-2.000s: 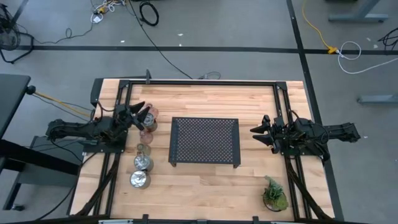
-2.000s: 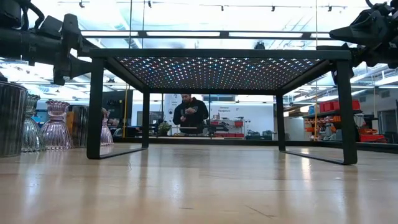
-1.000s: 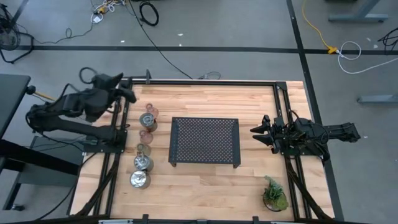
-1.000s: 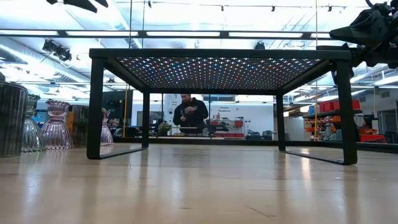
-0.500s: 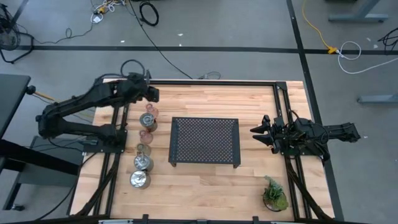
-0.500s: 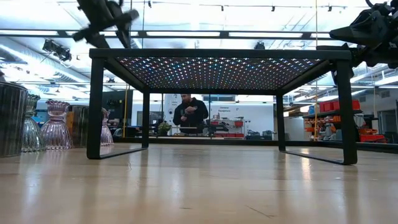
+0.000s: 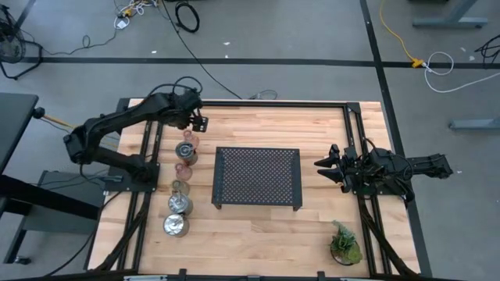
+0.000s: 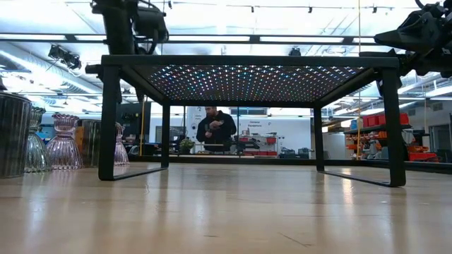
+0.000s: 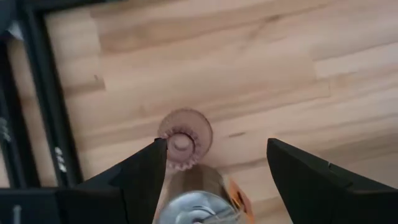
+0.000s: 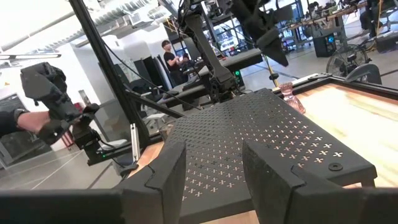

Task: Pick & Place candle stick holders
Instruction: Put the pink candle holder on the shelf

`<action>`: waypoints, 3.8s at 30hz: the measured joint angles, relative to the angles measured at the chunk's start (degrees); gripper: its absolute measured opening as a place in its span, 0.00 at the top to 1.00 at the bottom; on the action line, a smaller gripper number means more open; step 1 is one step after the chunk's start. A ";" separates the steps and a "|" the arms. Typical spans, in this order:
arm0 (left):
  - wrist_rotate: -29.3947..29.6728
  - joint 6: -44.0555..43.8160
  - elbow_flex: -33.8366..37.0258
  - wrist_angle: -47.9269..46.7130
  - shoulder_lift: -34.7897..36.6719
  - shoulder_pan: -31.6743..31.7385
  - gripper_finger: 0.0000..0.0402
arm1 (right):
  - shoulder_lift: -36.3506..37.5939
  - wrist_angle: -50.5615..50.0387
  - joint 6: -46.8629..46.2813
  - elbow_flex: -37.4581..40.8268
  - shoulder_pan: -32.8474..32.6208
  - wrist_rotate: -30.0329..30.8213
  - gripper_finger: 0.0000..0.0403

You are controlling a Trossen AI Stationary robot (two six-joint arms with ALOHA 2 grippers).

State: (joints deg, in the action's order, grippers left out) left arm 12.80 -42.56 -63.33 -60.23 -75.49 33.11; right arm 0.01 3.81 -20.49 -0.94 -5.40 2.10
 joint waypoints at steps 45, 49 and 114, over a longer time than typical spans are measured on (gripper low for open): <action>0.48 -0.31 -0.04 -4.12 -15.31 3.09 0.30 | 0.00 0.00 0.00 0.00 -0.01 0.00 0.61; -0.04 -0.29 -0.04 -4.04 -15.31 3.95 0.30 | 0.00 0.00 0.00 0.01 -0.01 0.01 0.61; -2.01 0.39 0.02 -4.13 -21.65 4.58 0.37 | 0.00 0.00 0.00 0.01 0.00 0.01 0.61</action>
State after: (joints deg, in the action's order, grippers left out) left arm 10.79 -42.17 -63.31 -64.36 -97.14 37.69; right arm 0.01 3.81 -20.49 -0.93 -5.39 2.10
